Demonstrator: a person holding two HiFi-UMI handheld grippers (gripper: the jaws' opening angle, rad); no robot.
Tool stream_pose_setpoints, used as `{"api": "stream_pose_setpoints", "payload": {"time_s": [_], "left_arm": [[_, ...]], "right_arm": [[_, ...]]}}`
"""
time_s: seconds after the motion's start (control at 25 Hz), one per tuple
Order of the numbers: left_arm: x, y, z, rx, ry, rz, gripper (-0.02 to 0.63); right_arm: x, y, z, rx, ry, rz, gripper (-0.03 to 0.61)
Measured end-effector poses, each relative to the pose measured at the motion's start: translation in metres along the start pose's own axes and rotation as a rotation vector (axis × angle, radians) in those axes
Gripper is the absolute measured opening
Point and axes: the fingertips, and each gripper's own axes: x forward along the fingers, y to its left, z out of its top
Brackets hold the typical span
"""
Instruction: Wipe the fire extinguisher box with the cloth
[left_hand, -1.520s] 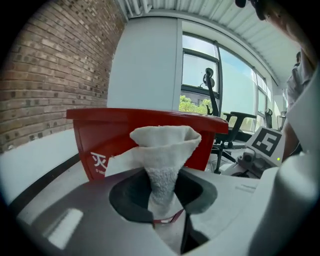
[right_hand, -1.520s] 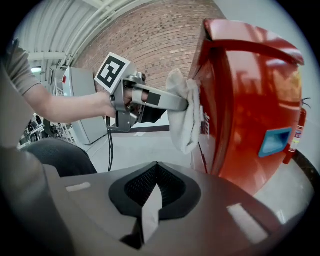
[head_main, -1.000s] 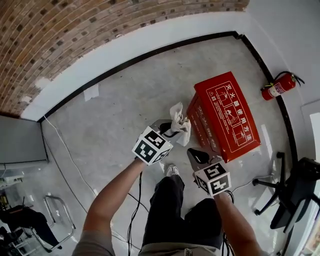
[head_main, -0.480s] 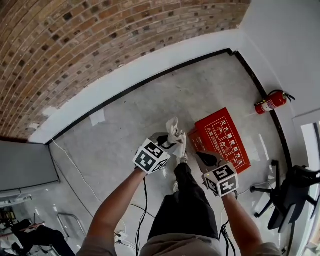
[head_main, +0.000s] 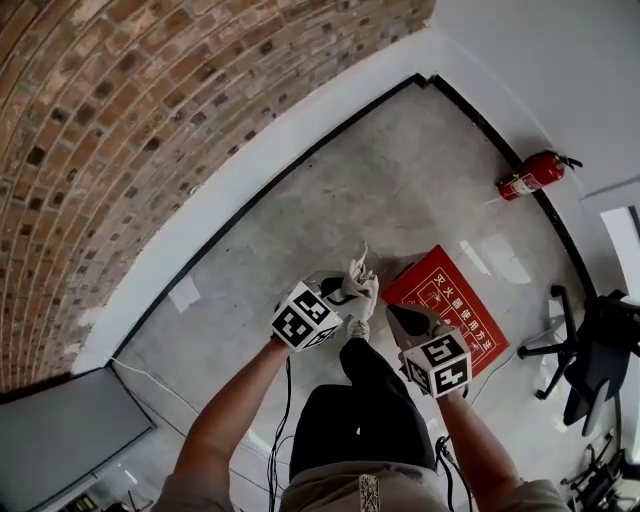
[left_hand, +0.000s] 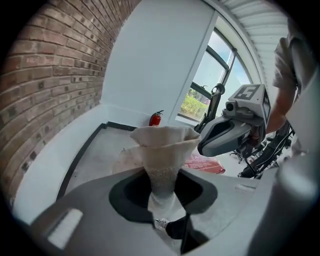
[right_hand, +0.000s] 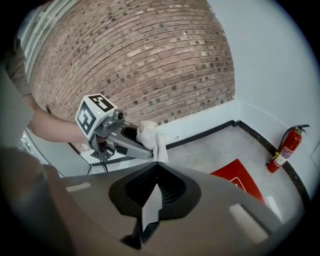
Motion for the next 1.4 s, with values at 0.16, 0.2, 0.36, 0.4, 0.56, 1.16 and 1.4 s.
{"api": "stream_pose_setpoints", "payload": {"time_s": [0.16,0.2,0.36,0.4,0.56,1.16,1.4], "left_arm": [[0.028,0.024,0.015,0.066,0.047,-0.115,0.11],[0.035,0.03,0.017,0.086,0.057,-0.142,0.11],[0.062,0.052,0.025,0.163,0.079,-0.248,0.11],[0.068,0.057,0.024,0.177,0.081,-0.279,0.11],[0.088,0.074,0.015,0.243,0.092,-0.392,0.11],[0.196,0.036,0.022,0.497,-0.062,-0.694,0.112],[0.232,0.023,0.017,0.574,-0.163,-0.745,0.11]], "right_arm": [[0.014,-0.021,0.019,0.062,-0.019,-0.057,0.025],[0.018,-0.025,0.022,0.077,-0.024,-0.069,0.025],[0.028,-0.042,0.024,0.156,-0.04,-0.148,0.025],[0.032,-0.043,0.022,0.18,-0.044,-0.175,0.025],[0.052,-0.041,0.013,0.266,-0.063,-0.296,0.025],[0.185,-0.013,-0.109,0.459,-0.095,-0.414,0.025],[0.245,-0.048,-0.151,0.388,-0.084,-0.416,0.025]]}}
